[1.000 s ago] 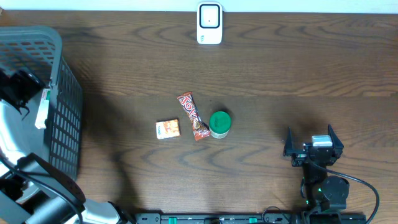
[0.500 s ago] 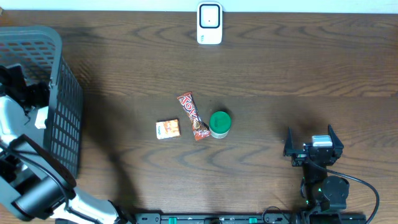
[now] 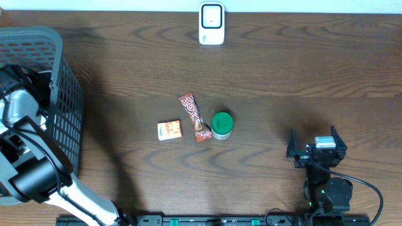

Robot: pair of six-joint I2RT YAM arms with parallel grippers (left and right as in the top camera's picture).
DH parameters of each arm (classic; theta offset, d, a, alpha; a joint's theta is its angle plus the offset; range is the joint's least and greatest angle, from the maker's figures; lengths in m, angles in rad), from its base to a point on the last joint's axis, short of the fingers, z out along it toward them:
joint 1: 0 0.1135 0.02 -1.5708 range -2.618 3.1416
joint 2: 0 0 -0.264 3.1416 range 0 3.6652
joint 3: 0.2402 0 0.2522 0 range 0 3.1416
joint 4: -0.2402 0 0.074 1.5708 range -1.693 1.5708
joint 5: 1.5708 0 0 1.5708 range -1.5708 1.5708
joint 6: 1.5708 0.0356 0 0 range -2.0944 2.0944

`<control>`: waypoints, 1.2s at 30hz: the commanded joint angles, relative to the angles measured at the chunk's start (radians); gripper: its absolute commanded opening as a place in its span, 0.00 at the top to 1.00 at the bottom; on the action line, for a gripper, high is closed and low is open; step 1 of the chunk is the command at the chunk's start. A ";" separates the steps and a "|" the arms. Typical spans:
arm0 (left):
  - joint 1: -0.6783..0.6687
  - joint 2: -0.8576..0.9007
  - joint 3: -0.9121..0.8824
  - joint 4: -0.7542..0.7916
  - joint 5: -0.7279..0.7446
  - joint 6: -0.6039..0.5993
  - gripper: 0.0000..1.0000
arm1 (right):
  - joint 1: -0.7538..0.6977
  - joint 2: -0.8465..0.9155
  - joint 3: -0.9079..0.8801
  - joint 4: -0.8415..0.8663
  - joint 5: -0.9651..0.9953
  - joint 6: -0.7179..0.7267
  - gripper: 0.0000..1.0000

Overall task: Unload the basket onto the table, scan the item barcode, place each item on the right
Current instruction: 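Grasp the white Panadol box in the basket with the left gripper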

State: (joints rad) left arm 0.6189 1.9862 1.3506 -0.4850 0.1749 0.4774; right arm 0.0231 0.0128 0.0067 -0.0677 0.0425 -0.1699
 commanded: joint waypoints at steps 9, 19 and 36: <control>0.004 0.068 -0.002 0.039 -0.037 -0.019 0.10 | 0.014 -0.002 -0.001 -0.003 0.001 -0.011 0.01; 0.004 0.068 -0.002 0.042 -0.037 -0.042 0.45 | 0.014 -0.002 -0.001 -0.003 0.001 -0.011 0.01; 0.004 -0.039 0.010 0.058 -0.037 -0.188 0.55 | 0.014 -0.002 -0.001 -0.003 0.001 -0.011 0.01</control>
State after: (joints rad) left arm 0.6189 1.9976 1.3544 -0.4221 0.1692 0.3294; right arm 0.0231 0.0128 0.0071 -0.0677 0.0425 -0.1699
